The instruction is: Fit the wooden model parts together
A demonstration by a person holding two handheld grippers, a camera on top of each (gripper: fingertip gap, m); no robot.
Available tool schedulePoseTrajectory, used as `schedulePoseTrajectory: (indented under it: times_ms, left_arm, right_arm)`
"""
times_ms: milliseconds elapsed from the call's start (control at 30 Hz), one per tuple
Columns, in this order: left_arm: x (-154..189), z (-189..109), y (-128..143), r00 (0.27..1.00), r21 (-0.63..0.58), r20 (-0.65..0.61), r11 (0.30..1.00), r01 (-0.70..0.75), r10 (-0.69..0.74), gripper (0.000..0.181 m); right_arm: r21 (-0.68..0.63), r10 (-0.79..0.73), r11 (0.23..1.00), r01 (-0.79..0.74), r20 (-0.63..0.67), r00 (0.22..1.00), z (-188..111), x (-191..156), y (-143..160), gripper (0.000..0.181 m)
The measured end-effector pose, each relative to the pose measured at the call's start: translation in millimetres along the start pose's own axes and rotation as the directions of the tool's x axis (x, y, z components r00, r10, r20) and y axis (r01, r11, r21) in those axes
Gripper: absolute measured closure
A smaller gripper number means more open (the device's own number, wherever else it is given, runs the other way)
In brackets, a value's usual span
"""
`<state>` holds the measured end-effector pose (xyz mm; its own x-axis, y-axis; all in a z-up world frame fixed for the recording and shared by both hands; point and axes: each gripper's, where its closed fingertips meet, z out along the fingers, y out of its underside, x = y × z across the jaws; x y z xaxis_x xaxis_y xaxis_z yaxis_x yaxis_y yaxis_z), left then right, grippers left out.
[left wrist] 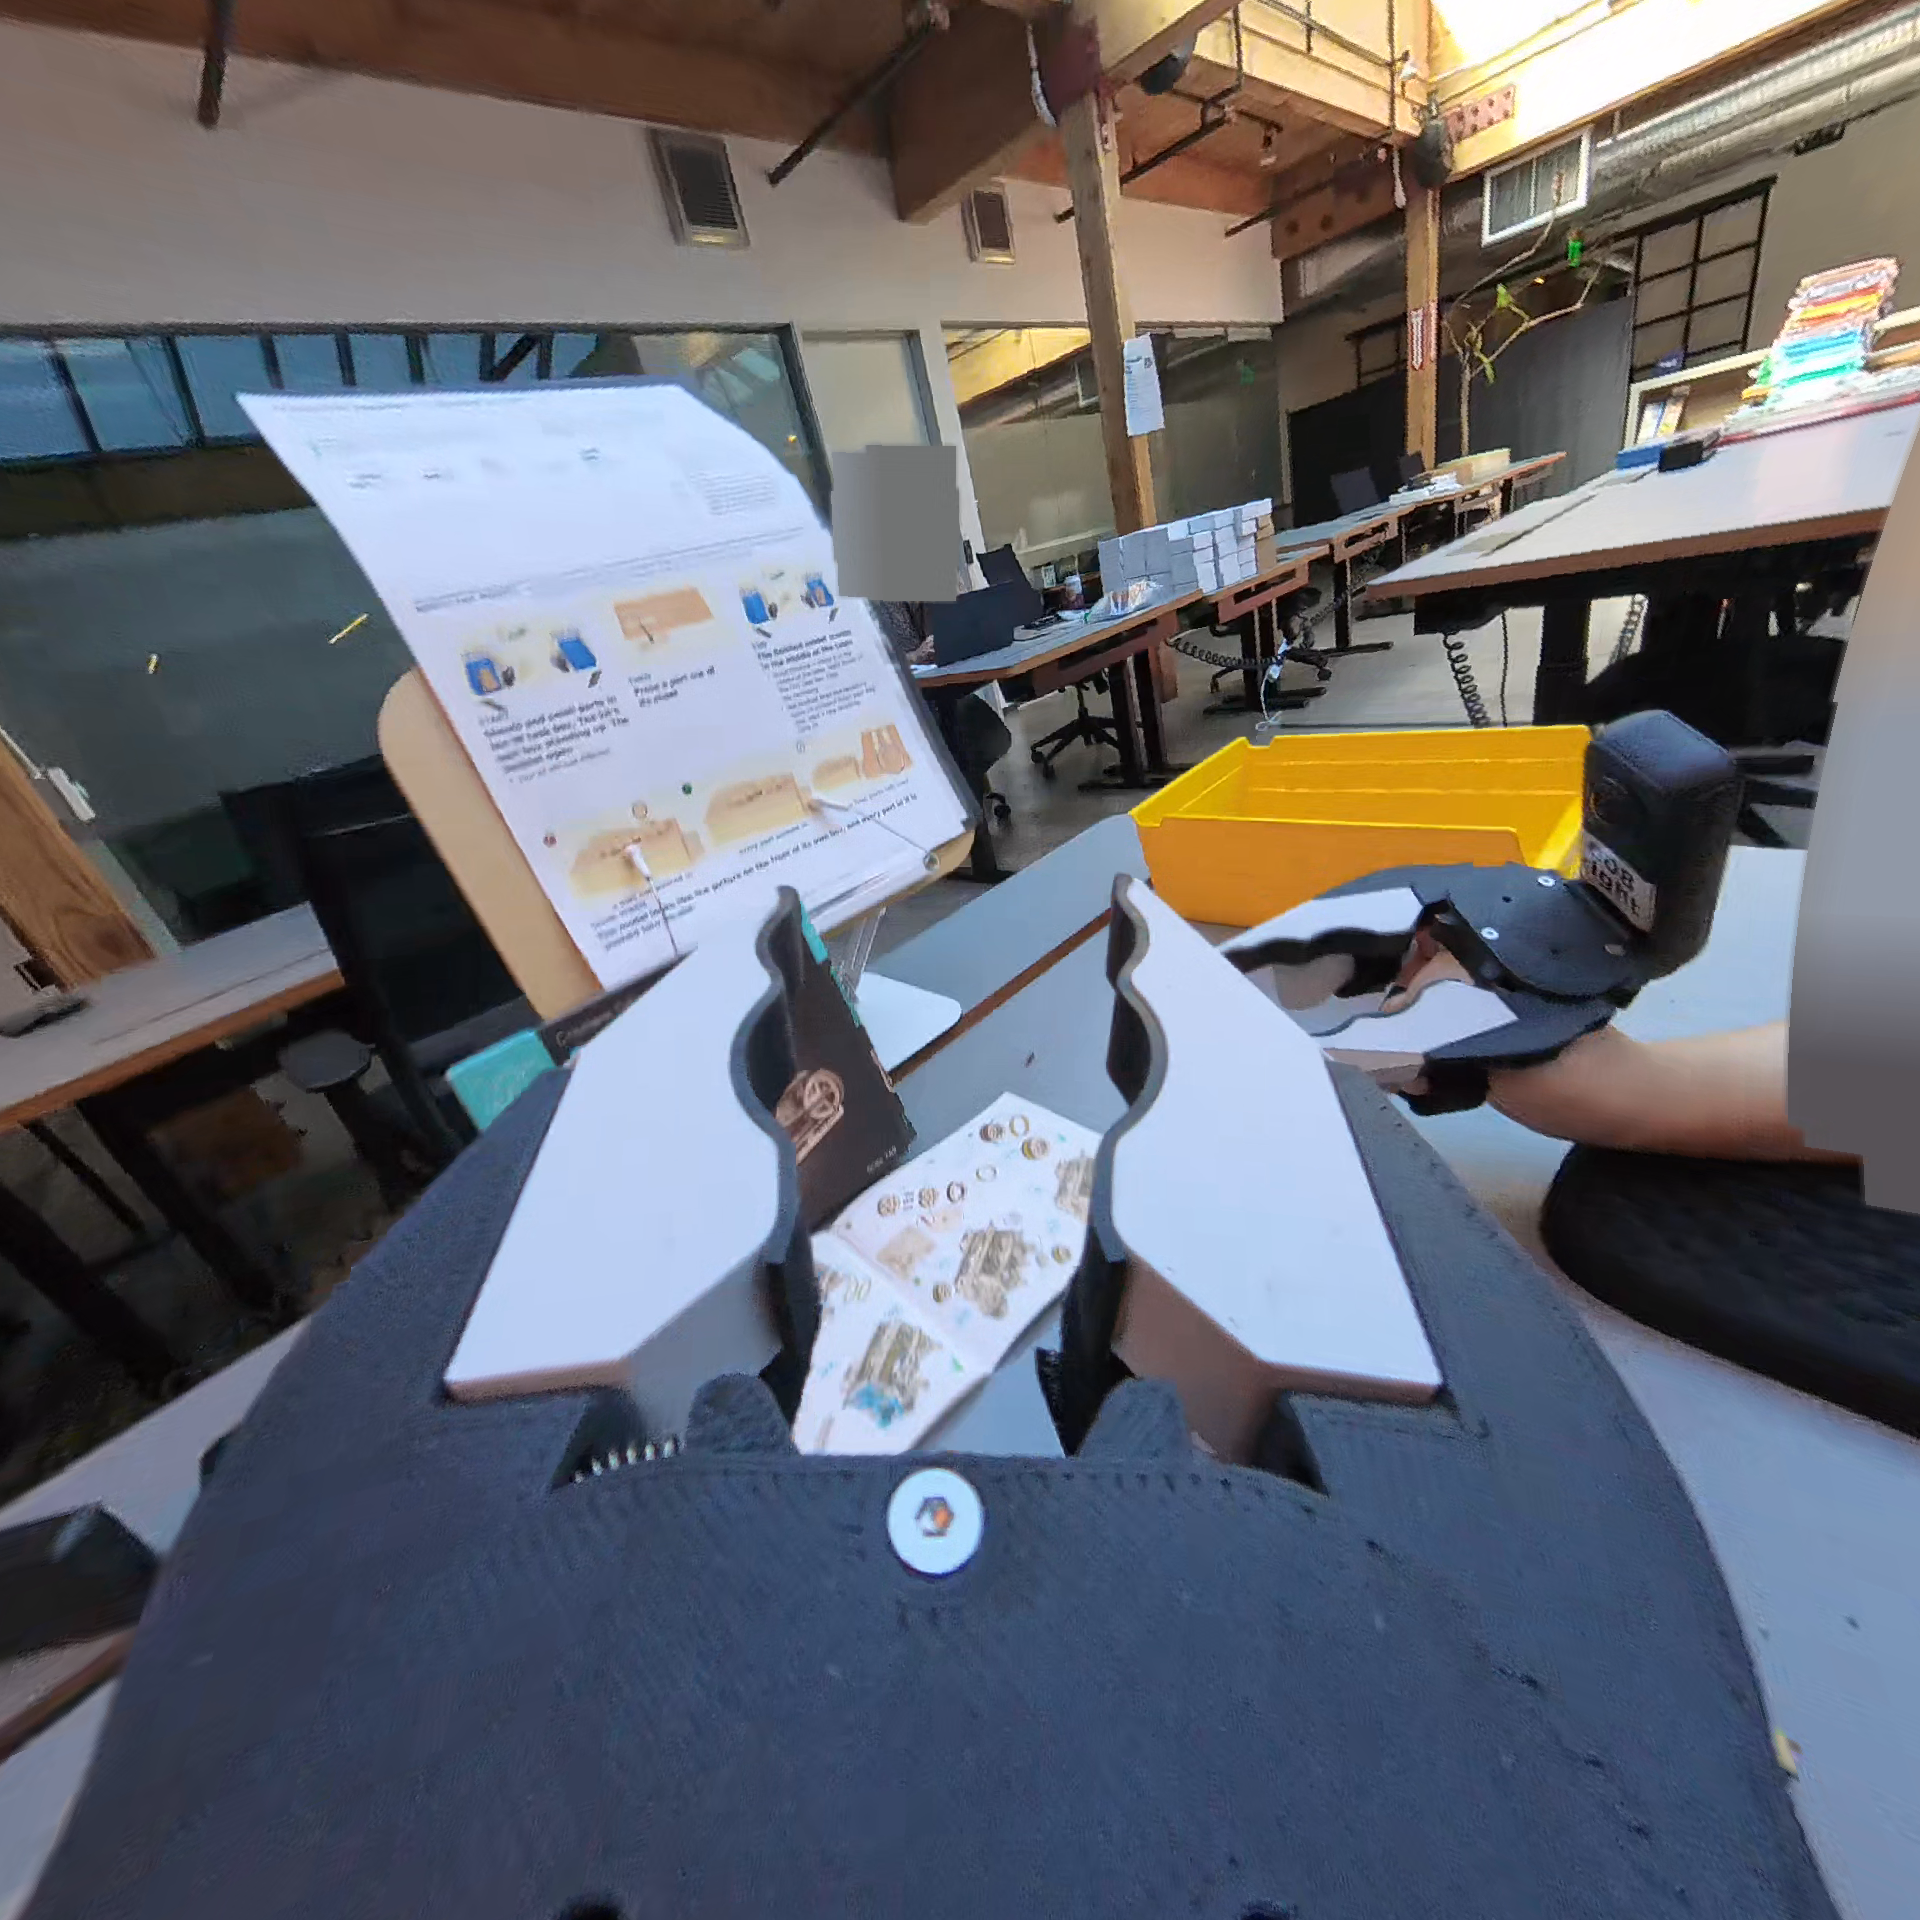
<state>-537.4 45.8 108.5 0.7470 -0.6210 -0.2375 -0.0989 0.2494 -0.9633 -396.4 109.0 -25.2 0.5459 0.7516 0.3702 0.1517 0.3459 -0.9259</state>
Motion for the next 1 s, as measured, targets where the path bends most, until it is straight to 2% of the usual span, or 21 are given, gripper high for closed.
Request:
schedulePoseTrajectory:
  times_ms: [67,167,233,367,500,567,667,767,833,933,1000]
  left_arm:
    - [5,33,-14,0.999,0.0,-0.025,1.0,-0.021,0.021,0.128]
    - [20,72,-29,0.996,0.025,-0.069,0.998,-0.062,0.064,0.164]
    - [26,88,-31,0.992,0.032,-0.064,0.993,-0.111,0.113,0.181]
    - [28,100,-36,0.98,0.074,-0.063,0.981,-0.182,0.187,0.181]
    - [26,97,-46,0.992,0.131,-0.074,0.987,-0.096,0.106,0.181]
    - [12,92,-47,0.994,0.16,-0.021,0.981,-0.106,0.111,0.181]
    - [-5,85,-44,0.998,0.114,-0.017,0.992,-0.06,0.062,0.181]
    - [-16,76,-45,0.999,0.132,-0.032,0.99,0.038,-0.034,0.181]
    - [-21,74,-37,0.997,0.085,-0.056,0.995,0.06,-0.055,0.181]
    - [-29,73,-22,0.991,-0.008,-0.088,0.995,0.1,-0.1,0.181]
    - [-33,72,-21,0.986,-0.008,-0.095,0.991,0.134,-0.134,0.181]
  right_arm:
    - [0.016,0.066,0.998,-0.065,-0.116,0.991,-7,27,1,0.141]
    - [0.046,0.208,0.978,-0.203,-0.215,0.954,-21,63,13,0.163]
    - [0.021,0.298,0.954,-0.3,-0.2,0.933,-23,72,29,0.181]
    - [-0.005,0.414,0.905,-0.425,-0.211,0.885,-22,85,52,0.181]
    - [-0.074,0.37,0.915,-0.396,-0.23,0.9,-20,87,66,0.181]
    - [-0.094,0.347,0.921,-0.377,-0.238,0.907,-21,88,70,0.181]
    - [-0.126,0.338,0.92,-0.371,-0.223,0.914,-18,88,79,0.181]
    - [-0.212,0.368,0.9,-0.382,-0.101,0.924,-7,69,91,0.181]
    - [-0.215,0.351,0.914,-0.345,-0.013,0.936,0,55,86,0.179]
    - [-0.26,0.299,0.928,-0.265,0.099,0.949,10,32,85,0.152]
    - [-0.316,0.252,0.933,-0.174,0.226,0.941,20,9,87,0.132]
